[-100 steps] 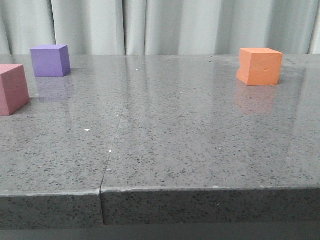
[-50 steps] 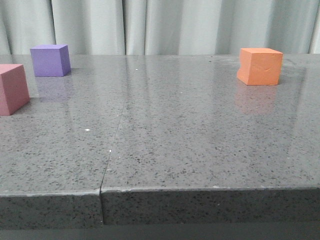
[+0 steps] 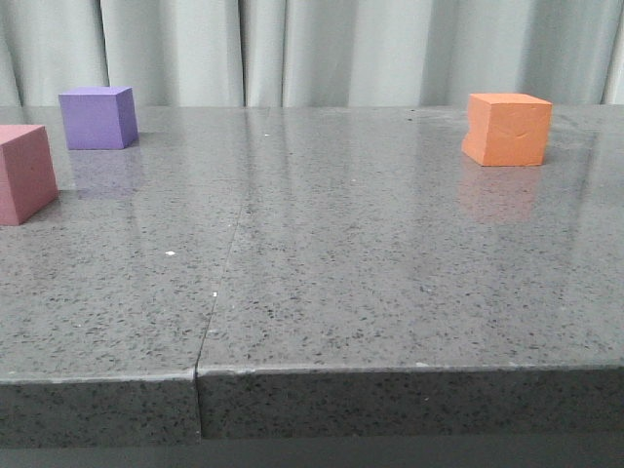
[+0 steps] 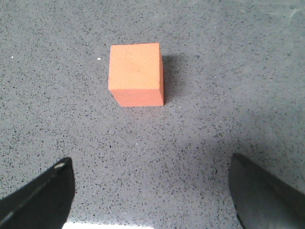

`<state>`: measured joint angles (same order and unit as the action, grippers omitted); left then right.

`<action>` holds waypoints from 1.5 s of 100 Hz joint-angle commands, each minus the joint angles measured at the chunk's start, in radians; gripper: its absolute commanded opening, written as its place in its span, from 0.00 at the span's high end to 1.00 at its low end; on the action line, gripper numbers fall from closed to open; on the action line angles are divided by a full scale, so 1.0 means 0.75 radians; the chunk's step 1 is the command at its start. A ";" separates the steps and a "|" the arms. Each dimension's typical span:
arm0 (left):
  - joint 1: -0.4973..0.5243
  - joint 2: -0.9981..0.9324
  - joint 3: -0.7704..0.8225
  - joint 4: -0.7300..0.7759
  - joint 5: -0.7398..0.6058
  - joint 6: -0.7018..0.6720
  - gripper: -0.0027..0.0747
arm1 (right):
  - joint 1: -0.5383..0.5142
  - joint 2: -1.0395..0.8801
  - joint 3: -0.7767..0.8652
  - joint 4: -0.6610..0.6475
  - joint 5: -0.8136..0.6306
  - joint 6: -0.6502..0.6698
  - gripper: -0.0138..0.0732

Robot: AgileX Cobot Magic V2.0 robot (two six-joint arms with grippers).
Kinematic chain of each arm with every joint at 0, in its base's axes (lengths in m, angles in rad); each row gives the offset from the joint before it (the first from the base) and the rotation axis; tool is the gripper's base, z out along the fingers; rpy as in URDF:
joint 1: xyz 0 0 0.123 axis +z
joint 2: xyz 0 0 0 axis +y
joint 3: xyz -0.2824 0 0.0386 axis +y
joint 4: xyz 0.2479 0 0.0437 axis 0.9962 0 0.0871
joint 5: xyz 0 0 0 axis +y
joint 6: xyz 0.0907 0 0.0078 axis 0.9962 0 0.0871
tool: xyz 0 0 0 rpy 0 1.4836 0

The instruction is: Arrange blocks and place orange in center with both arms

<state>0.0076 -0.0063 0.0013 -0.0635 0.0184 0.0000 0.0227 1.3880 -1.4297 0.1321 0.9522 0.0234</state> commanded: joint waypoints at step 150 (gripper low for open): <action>0.000 -0.037 0.052 -0.012 -0.109 0.000 0.99 | 0.090 0.887 -0.795 -0.007 0.261 0.004 0.10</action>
<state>0.0076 -0.0063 0.0013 -0.0635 0.0184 0.0000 0.0939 2.1071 -1.9944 0.1249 1.1794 0.0269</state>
